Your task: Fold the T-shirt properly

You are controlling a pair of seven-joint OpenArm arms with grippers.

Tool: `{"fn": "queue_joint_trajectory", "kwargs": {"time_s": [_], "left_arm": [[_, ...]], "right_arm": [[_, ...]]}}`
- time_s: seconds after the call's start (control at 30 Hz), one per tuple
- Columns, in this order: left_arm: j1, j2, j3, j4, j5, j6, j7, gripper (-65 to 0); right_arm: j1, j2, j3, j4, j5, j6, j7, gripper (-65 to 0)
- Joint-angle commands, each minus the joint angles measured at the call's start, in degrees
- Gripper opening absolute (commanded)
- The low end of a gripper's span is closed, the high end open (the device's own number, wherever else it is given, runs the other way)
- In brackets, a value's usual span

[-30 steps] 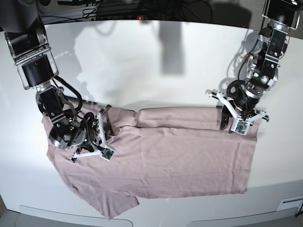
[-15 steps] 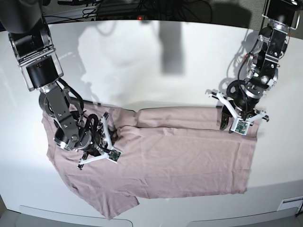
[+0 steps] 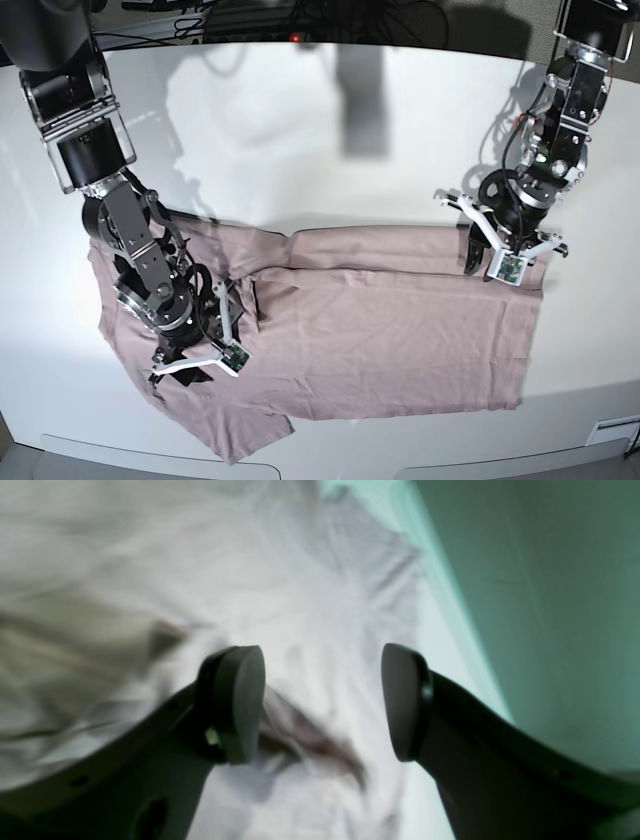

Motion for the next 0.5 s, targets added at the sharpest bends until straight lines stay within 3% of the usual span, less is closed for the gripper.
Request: {"fn": "queue_joint_trajectory", "kwargs": {"time_s": [0.0, 0.13, 0.3, 0.47], "left_arm": [[-0.8, -0.5, -0.4, 0.9, 0.0, 0.3, -1.3, -49.1], [-0.8, -0.5, -0.4, 0.9, 0.0, 0.3, -1.3, -49.1], [-0.8, -0.5, -0.4, 0.9, 0.0, 0.3, -1.3, -49.1], [-0.8, -0.5, -0.4, 0.9, 0.0, 0.3, -1.4, -49.1]], "right_arm": [[1.8, -0.3, 0.4, 0.9, -0.7, -1.8, 1.1, -27.7], [1.8, -2.2, 0.4, 0.9, 0.0, -3.4, -0.9, -27.7], [1.7, -2.8, 0.7, 0.9, 13.1, -3.7, -10.4, -27.8], [0.3, -2.6, 7.2, 0.9, 18.7, -3.7, -12.0, -27.8]]}}
